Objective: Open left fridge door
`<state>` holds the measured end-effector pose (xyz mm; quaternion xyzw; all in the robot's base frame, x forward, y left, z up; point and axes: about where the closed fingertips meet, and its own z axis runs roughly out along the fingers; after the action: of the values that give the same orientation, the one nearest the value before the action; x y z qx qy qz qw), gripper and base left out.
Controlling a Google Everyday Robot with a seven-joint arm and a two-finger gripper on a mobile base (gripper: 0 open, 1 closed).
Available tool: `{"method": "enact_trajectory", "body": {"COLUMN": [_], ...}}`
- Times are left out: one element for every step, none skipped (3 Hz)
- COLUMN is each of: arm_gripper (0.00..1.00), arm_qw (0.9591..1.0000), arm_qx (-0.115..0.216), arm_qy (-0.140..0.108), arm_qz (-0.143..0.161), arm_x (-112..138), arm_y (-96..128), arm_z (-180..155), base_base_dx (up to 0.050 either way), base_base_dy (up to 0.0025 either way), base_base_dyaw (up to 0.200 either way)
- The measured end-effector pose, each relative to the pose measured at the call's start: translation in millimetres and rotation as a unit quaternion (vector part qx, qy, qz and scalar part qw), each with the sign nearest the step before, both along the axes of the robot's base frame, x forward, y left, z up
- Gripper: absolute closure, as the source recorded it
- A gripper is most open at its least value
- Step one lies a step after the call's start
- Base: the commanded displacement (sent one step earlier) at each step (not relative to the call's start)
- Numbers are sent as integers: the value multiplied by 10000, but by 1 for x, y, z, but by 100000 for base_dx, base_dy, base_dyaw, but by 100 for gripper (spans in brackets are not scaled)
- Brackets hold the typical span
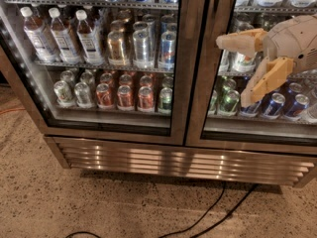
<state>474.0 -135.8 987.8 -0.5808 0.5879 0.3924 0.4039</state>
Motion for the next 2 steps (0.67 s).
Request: {"method": "enact_trajectory", "body": {"arm_gripper": [0, 0], "arm_qw": [9942, 9805], "arm_qx": [927, 1749], "arm_qy": [-185, -325], "arm_qz": [507, 837], "arm_x": [-4, -3], "arm_y": [-2, -1], "arm_z": [12, 27], "base_base_dx": [0, 0], "base_base_dy": [0, 0], "base_base_dyaw": [0, 0]}}
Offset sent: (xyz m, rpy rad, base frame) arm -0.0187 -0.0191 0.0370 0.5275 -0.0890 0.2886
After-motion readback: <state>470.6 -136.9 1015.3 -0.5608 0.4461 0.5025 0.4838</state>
